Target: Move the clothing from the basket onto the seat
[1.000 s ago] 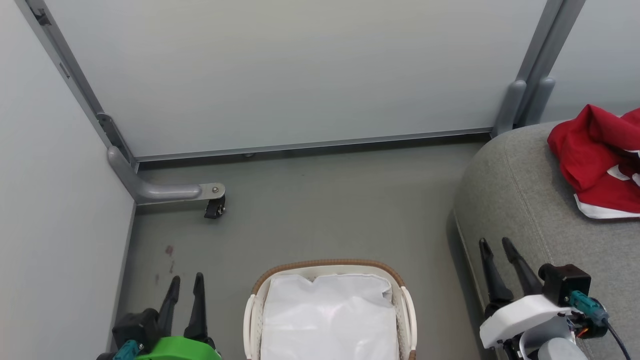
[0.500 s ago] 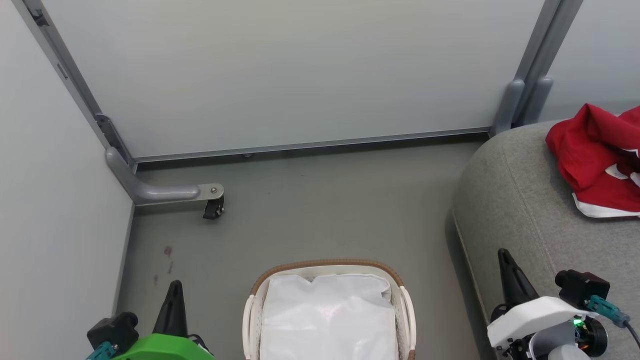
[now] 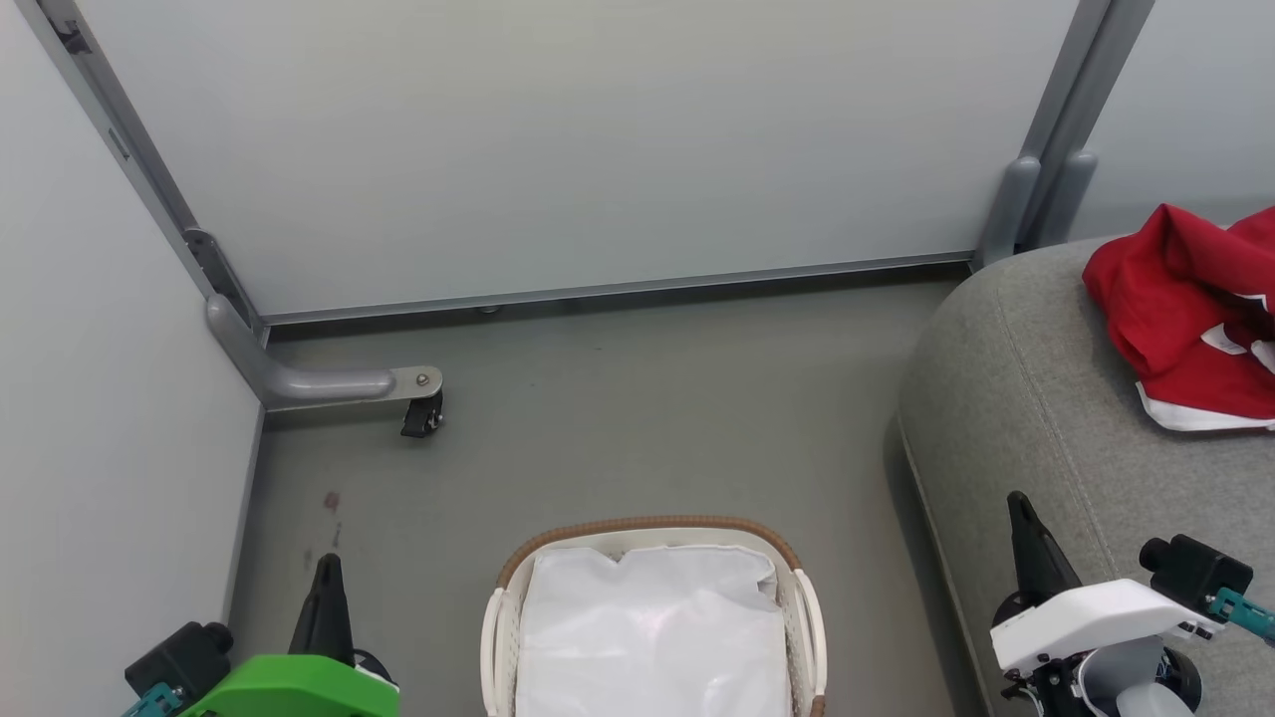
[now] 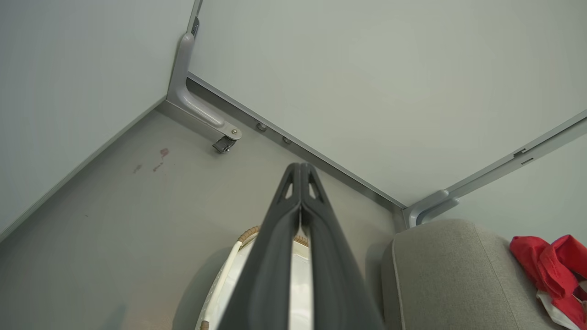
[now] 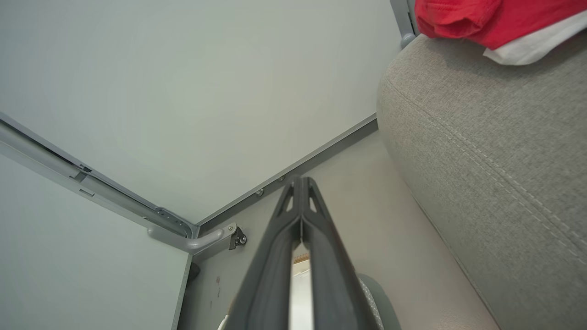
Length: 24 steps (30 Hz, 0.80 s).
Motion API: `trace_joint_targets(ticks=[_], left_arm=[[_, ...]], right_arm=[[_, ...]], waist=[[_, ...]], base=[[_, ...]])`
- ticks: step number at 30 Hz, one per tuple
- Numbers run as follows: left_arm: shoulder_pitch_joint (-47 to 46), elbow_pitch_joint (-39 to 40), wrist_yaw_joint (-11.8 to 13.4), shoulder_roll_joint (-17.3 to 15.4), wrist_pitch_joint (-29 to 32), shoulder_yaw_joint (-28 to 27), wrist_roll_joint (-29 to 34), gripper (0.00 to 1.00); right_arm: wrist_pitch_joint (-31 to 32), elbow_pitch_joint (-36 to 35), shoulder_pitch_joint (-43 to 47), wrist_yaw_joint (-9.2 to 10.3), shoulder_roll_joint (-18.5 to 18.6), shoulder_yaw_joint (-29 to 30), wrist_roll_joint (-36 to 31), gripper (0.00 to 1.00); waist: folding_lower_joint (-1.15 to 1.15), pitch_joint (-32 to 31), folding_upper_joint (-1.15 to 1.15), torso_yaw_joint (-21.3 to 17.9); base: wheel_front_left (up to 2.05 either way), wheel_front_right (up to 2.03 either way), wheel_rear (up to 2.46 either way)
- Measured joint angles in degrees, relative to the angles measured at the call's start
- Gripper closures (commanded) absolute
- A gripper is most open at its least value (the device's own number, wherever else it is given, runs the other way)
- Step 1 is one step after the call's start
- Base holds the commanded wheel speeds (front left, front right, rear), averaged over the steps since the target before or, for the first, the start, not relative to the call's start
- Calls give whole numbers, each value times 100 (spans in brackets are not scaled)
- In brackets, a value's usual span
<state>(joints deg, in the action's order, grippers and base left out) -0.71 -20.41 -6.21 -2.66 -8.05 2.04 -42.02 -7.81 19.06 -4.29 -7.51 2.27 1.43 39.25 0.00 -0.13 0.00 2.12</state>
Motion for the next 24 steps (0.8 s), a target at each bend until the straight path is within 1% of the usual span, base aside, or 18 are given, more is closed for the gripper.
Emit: trace_joint_targets(ticks=[15, 24], left_arm=[[-118, 146, -34, 0, 323, -187, -1094, 100], [-156, 204, -41, -1, 489, -274, -1642, 100]], right_arm=[[310, -103, -17, 0, 8, 113, 1149, 100], [464, -159, -33, 0, 11, 168, 1745, 100]], waist=[[0, 4, 0, -32], [0, 8, 0, -51]], base=[[0, 0, 0], [0, 0, 0]])
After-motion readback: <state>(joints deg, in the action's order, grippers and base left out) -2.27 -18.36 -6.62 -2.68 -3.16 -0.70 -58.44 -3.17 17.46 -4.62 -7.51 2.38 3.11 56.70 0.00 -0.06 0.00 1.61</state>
